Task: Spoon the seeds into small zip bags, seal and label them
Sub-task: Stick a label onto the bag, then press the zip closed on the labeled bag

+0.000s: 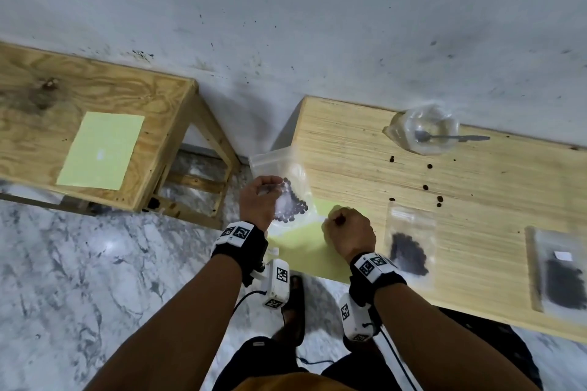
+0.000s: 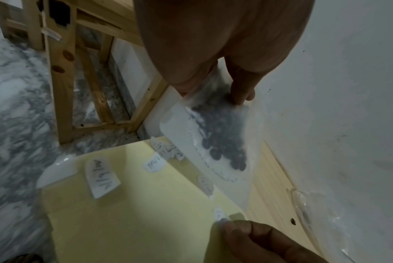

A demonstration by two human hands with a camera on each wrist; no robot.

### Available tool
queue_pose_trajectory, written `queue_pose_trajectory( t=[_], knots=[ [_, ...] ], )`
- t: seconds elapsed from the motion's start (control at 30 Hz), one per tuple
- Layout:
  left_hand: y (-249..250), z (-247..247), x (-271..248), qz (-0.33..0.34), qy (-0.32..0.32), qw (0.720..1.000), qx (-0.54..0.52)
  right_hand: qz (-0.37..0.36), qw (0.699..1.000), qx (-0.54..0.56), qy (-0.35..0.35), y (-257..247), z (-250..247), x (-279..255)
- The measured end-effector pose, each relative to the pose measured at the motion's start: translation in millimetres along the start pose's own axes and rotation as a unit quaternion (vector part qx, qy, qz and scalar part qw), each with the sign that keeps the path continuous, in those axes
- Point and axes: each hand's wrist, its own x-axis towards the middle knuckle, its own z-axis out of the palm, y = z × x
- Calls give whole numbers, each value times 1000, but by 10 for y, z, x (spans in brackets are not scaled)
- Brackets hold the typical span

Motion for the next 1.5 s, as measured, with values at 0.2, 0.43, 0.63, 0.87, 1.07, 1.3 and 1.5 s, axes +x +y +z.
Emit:
queue_pose_trajectory(
  t=[0.2,0.43,0.63,0.87,1.07,1.3,1.5],
  knots=[
    [-94,-55,-33,14,-10,999,34,-14,997,67,-48,21,-112,18],
    [-23,100,-176,52,-24,998,36,-75,970,226,-38,20,-341,53],
    [91,315,-358,79,-79,991,74,-176,965,192,-30,-205,-534,-22],
    [109,493,-490,66,-114,990,55,-159,984,76,33,-341,-660,-87],
    [104,580,-569,73,-126,989,31,-130,987,53,77,-256,-684,-150],
    [72,643,-601,98,-121,986,64,-65,975,197,83,-117,-719,-198],
    [20,688,-591,102,-128,984,68,-72,963,246,87,-39,-699,-201]
  ],
)
